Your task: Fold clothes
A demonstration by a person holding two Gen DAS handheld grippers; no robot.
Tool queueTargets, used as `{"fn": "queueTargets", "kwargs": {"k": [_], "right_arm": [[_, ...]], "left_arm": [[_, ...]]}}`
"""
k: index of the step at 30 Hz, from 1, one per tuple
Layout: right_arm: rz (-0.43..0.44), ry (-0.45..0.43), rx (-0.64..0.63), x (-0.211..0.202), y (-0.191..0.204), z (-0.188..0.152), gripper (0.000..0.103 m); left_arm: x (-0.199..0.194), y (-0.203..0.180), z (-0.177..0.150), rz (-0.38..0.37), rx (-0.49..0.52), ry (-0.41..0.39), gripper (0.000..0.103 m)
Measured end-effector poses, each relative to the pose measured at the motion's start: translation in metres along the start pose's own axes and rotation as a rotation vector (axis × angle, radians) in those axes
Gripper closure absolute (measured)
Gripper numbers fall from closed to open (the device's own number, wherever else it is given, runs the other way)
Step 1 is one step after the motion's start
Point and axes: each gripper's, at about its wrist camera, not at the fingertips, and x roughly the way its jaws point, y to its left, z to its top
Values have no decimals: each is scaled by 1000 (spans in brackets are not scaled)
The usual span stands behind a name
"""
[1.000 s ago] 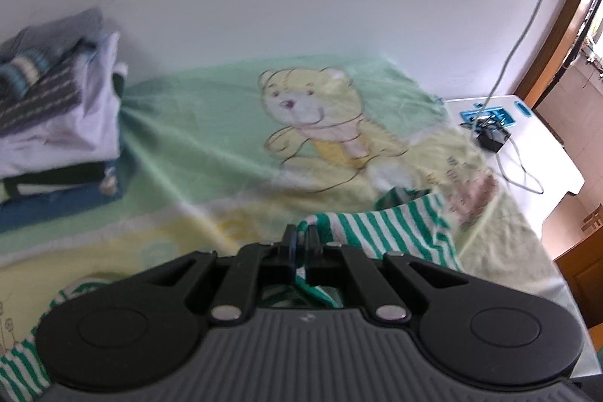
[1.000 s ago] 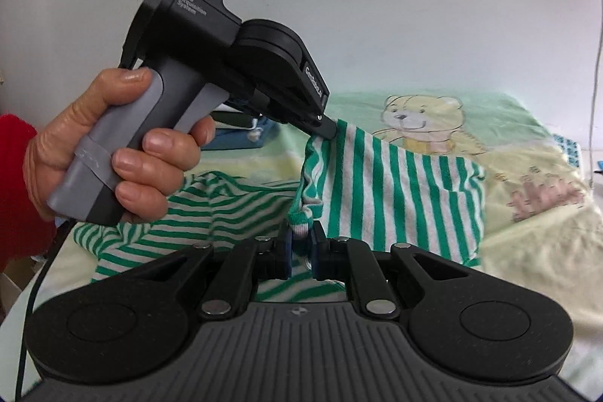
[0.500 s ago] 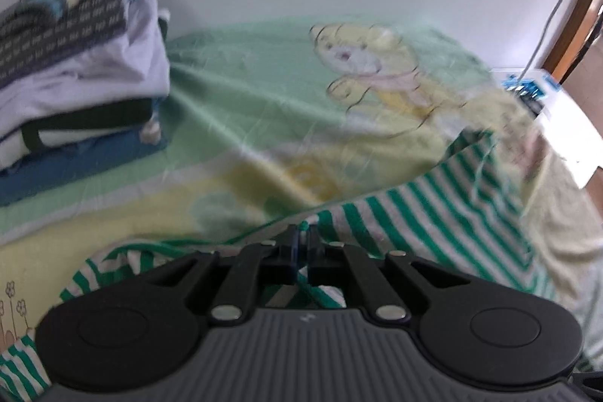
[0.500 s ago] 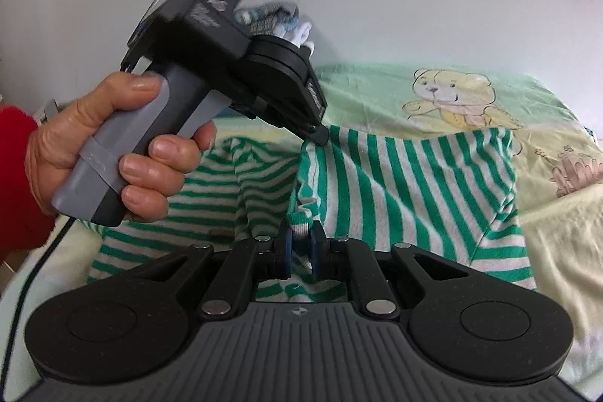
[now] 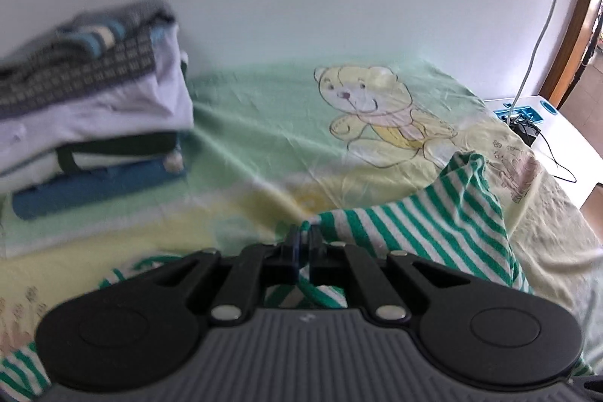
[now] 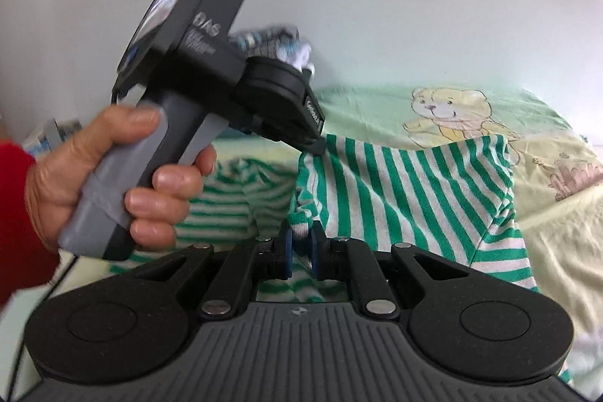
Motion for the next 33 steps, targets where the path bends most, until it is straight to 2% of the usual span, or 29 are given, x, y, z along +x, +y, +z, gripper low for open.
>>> {"fn": "queueTargets", "kwargs": {"k": [2, 5, 8, 12, 13, 14, 17, 20, 24, 26, 27, 29, 33], "right_arm": [[9, 1, 4, 2, 2, 0, 93], [-15, 57, -27, 23, 8, -8, 93], [-19, 85, -21, 32, 11, -14, 93], [-42, 119, -95, 33, 18, -18, 86], [-33, 112, -79, 25, 13, -18, 77], [-23, 99, -51, 11, 6, -18, 74], [-37, 61, 1, -46, -22, -24, 72], [-151, 87, -11, -115, -56, -44, 71], [-371, 231, 10, -195, -101, -83, 70], [-452, 305, 72, -218, -122, -101, 70], [-465, 331, 107, -228, -126, -109, 70], [-477, 375, 166, -242, -132, -125, 70], [-452, 387, 206, -242, -127, -141, 70]], "left_arm": [[9, 1, -2, 11, 4, 31, 103], [35, 1, -13, 52, 26, 95, 101], [42, 3, -22, 74, 30, 83, 100], [44, -4, -23, 93, 71, 82, 100], [44, -6, -24, 99, 91, 80, 100], [45, -8, -25, 104, 109, 76, 100], [43, -9, -26, 99, 132, 70, 100], [42, -1, -24, 72, 103, 75, 100], [41, -1, -24, 59, 111, 79, 99], [41, -2, -24, 58, 122, 79, 99], [41, -2, -24, 59, 127, 79, 99], [42, -2, -23, 59, 126, 85, 99], [42, 1, -19, 51, 91, 106, 99]]}}
